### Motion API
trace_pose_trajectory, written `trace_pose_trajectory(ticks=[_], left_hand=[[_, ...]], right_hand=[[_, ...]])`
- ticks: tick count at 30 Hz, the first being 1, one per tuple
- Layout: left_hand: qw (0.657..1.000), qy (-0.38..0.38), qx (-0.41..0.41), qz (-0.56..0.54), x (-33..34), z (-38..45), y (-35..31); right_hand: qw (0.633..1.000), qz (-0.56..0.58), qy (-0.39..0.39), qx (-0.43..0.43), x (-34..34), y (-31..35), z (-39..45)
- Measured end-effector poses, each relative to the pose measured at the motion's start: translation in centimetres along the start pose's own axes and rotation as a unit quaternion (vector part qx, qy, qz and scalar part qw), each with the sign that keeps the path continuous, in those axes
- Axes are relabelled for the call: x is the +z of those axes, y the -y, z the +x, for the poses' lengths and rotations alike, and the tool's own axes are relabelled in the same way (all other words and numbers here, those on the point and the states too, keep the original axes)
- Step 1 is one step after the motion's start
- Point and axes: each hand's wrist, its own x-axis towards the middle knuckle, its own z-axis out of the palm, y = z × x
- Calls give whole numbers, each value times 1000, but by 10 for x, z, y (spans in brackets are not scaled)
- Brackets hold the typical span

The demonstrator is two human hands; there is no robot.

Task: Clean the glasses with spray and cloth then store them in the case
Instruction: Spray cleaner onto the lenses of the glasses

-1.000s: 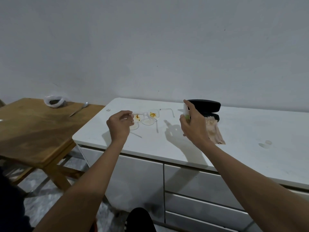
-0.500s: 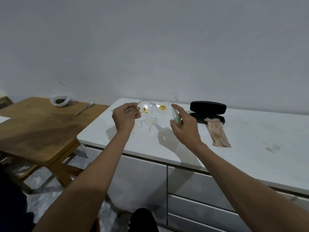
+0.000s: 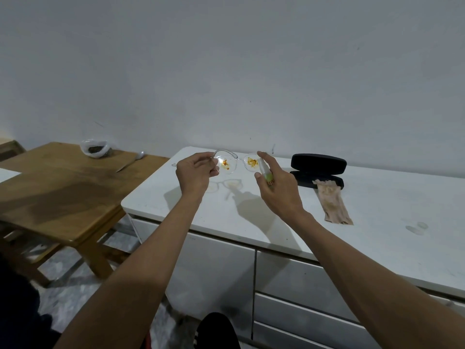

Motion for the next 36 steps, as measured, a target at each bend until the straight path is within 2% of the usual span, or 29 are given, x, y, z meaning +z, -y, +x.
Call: trace_pose_trajectory(ticks=[25, 36], left_hand=[[1000, 1, -3, -8, -2, -2, -4], [1000, -4, -7, -12, -6, -1, -5]], right_hand=[[998, -30, -42, -32, 8, 6, 1], [999, -24, -44, -16, 12, 7, 3]])
